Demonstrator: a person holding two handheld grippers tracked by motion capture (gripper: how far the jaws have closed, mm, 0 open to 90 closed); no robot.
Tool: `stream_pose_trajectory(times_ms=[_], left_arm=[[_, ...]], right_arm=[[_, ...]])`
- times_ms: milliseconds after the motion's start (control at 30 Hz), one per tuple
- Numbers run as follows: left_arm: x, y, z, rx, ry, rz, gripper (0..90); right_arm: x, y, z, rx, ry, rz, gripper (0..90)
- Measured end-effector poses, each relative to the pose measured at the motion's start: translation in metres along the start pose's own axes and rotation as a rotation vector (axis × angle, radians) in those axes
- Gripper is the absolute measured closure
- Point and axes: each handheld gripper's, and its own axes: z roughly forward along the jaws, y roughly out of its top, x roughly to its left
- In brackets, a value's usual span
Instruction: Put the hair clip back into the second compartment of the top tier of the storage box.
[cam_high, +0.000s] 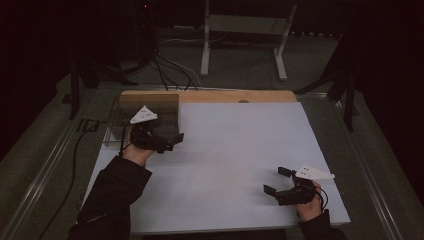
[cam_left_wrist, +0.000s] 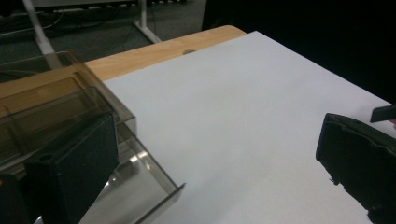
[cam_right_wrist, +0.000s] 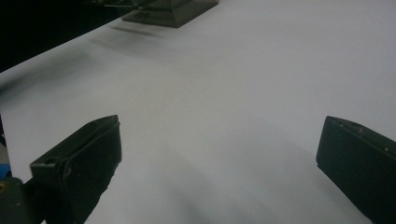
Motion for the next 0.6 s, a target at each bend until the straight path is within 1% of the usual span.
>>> stream_pose_trajectory(times_ms=[200, 400, 600], left_arm=[[-0.009, -0.006, 0.002, 0.006, -0.029, 0.017, 0.4], [-0.016, -0.016, -0.004, -0.007, -0.029, 0.034, 0.4], [-0.018, -0.029, -0.012, -0.014, -0.033, 0.03, 0.4]], right_arm=[[0.001, 0.0, 0.0, 0.002, 0.001, -0.004, 0.0], [0.001, 0.001, 0.001, 0.002, 0.006, -0.006, 0.0], [0.002, 0.001, 0.003, 0.007, 0.009, -0.001, 0.0]])
